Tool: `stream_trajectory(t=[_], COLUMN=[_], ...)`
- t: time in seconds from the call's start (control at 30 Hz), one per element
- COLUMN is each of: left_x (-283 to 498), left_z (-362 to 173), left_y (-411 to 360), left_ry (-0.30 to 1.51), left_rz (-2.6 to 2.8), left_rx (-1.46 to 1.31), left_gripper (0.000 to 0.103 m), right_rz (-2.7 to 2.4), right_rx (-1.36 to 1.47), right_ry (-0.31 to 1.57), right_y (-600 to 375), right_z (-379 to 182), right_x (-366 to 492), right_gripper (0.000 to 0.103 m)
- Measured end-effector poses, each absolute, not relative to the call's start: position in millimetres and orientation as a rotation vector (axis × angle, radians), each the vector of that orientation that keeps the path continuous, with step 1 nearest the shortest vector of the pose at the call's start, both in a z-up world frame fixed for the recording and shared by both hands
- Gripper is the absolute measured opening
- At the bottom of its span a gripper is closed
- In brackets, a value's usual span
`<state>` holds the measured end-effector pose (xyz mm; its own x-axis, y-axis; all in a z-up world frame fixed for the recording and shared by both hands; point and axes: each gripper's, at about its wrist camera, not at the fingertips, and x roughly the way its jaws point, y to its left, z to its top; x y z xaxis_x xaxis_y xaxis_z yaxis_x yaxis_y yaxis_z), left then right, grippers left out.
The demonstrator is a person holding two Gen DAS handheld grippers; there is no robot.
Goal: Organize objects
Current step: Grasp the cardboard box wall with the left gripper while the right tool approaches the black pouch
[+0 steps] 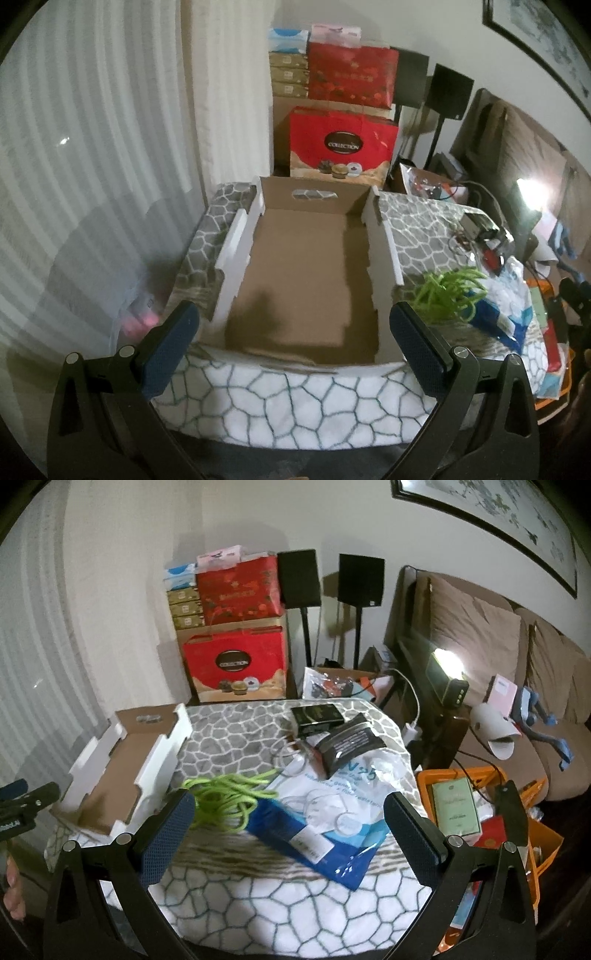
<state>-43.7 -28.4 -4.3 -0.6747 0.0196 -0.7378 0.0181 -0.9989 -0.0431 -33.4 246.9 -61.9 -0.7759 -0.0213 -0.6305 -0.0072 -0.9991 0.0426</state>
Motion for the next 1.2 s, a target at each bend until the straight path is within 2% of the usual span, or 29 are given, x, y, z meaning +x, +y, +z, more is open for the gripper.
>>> stream_trajectory(t=[0.23, 0.7, 0.73, 0.8, 1.03, 1.1, 1.2], left_x=[-77.1, -139.5, -142.7, -148.3, -164.7, -167.4, -170.8], left_z=[-14.2, -59.5, -62.4, -67.4, -85.6, -90.3, -96.6], left_y=[-50.8, -83.1, -84.5, -87.2, -92.7, -93.3, -95.6], left_ry=[-0.084, -0.066, -0.064, -0.076, -0.104, -0.111, -0.125], left_rz=[2.866, 2.806, 2.799, 2.774, 2.698, 2.679, 2.664], left_rx=[-1.314, -1.507, -1.515, -1.541, -1.624, -1.642, -1.660], left_gripper=[0.101, 0.073, 0.070, 0.055, 0.035, 0.026, 0.020], right_rz=[-2.963, -2.965, -2.957, -2.941, -2.870, -2.855, -2.837], right_rx=[1.083, 1.183, 1.193, 1.212, 1.263, 1.277, 1.307], right_ry=[-0.141, -0.246, -0.258, -0.275, -0.315, -0.277, -0.196], right_y=[276.0, 318.0, 320.1, 322.5, 328.5, 324.7, 316.2], right_z=[-61.9, -67.3, -69.3, -72.8, -82.0, -84.0, -89.8], right_x=[-58.9, -128.5, -135.7, -148.3, -195.0, -205.4, -221.6], right_gripper=[0.103, 0.103, 0.102, 0.102, 0.102, 0.102, 0.102])
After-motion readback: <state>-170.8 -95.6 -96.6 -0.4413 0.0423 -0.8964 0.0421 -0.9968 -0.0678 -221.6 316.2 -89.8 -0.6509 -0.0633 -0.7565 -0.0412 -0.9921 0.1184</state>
